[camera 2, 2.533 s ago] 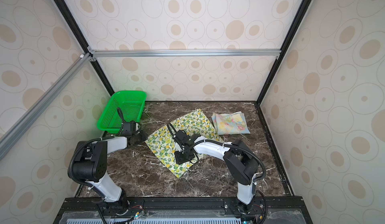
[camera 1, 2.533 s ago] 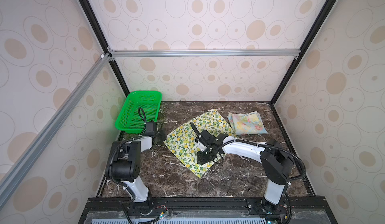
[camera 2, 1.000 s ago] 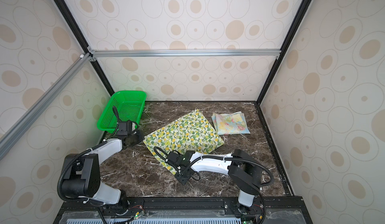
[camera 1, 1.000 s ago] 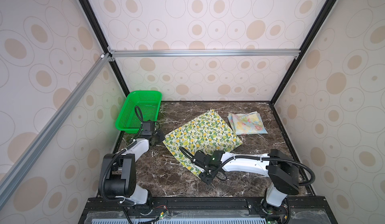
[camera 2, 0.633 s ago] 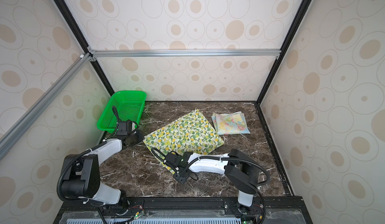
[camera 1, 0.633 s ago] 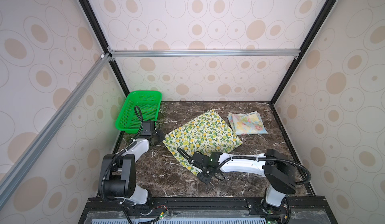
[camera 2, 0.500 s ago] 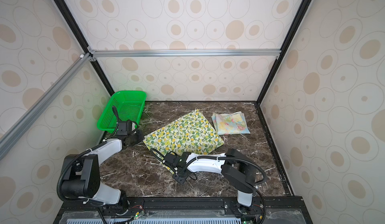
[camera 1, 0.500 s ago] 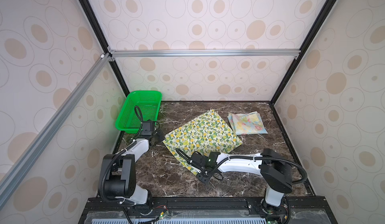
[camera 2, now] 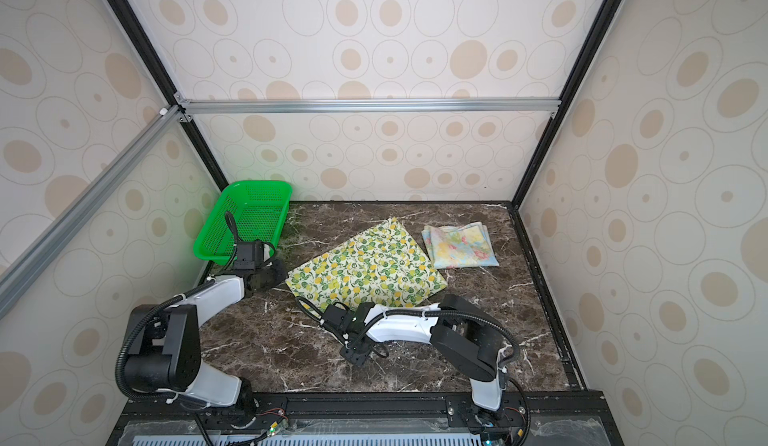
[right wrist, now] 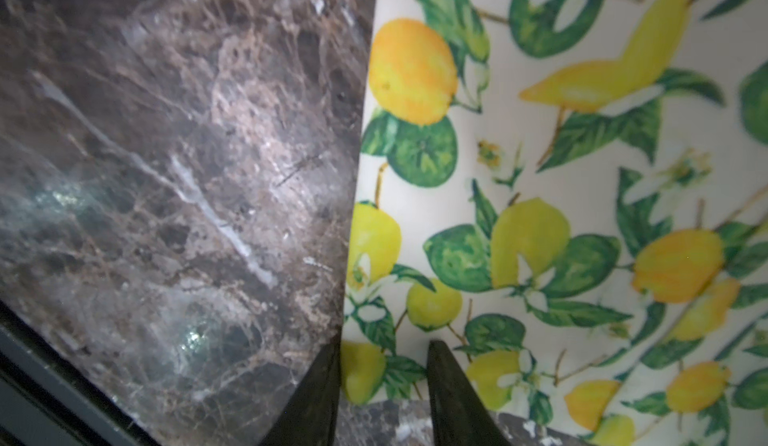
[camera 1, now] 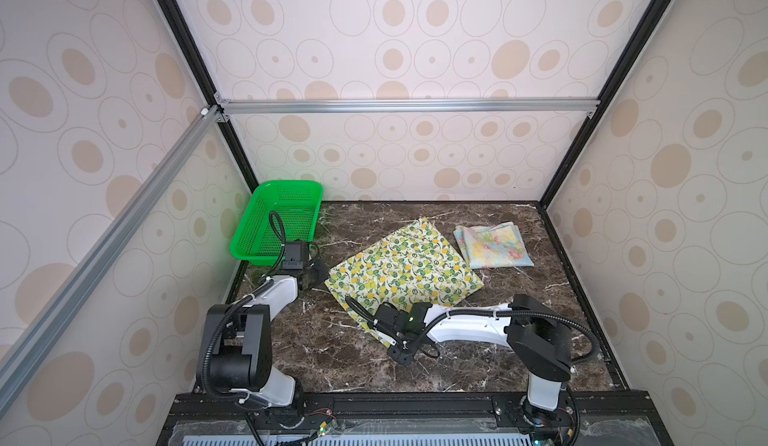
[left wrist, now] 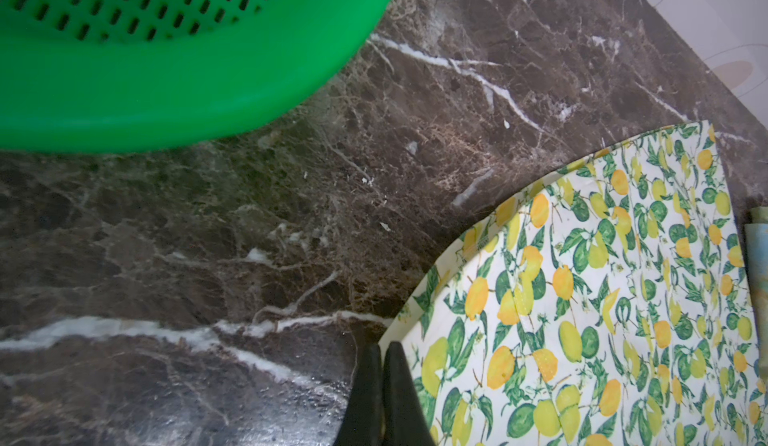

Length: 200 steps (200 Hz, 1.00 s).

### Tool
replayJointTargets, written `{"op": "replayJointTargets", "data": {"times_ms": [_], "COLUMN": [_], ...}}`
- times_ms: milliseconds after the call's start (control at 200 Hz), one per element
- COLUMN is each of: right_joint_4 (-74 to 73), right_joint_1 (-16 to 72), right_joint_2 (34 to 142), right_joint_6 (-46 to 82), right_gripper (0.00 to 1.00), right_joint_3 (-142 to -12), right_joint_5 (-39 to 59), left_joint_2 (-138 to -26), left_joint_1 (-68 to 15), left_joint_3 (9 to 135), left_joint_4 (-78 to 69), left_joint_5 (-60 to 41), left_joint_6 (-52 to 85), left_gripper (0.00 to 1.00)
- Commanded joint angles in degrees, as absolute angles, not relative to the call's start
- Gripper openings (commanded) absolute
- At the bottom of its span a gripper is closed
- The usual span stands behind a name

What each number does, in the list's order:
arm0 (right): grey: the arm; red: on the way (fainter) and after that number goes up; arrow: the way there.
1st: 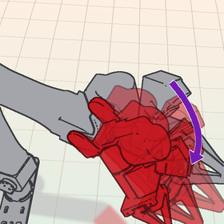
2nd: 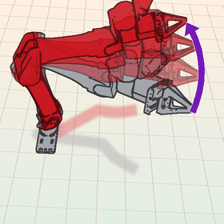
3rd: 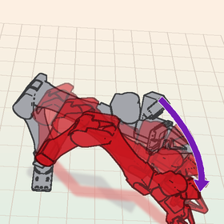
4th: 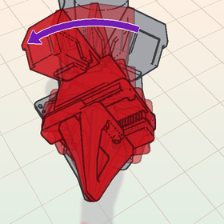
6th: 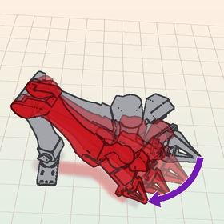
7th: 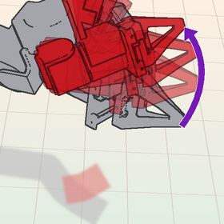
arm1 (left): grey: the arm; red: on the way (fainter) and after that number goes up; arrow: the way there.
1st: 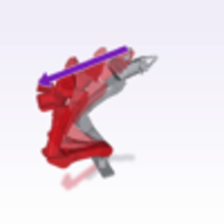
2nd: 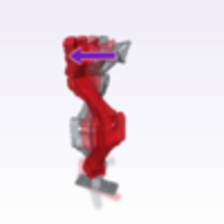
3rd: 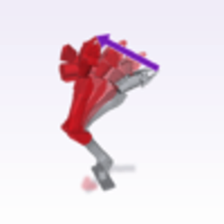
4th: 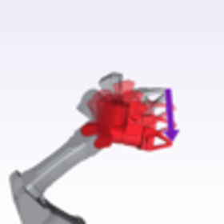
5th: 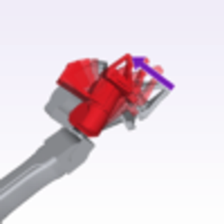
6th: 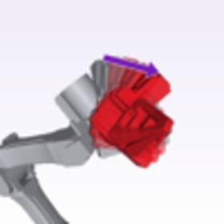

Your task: Fold and stack the skirts

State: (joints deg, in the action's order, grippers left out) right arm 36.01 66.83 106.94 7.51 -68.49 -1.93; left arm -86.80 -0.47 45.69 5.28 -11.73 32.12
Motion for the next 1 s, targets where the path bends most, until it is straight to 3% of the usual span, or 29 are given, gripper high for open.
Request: {"op": "replayJointTargets", "data": {"times_ms": [0, 170, 260, 995], "right_joint_4": [37.2, 37.7, 37.5, 34.1], "right_joint_1": [67.4, 67.8, 67.8, 67.8], "right_joint_2": [108.7, 108.6, 107.2, 89.1], "right_joint_6": [6.3, 5.9, 5.6, 11.2], "right_gripper": [0.37, 0.12, 0.04, 0.00], "right_joint_3": [-69.3, -69.2, -68.7, -66.7], "right_joint_5": [-1.8, -1.9, -0.5, 15.6], "left_joint_2": [-87.3, -86.8, -85.8, -65.7], "left_joint_1": [0.0, 0.1, 0.3, 4.7], "left_joint_3": [46.9, 46.9, 47.2, 55.6], "left_joint_4": [5.5, 5.9, 6.6, 24.6], "left_joint_5": [-11.5, -10.9, -9.6, 0.0], "left_joint_6": [31.6, 31.8, 32.0, 28.3], "left_gripper": [0.00, 0.00, 0.00, 0.00]}}
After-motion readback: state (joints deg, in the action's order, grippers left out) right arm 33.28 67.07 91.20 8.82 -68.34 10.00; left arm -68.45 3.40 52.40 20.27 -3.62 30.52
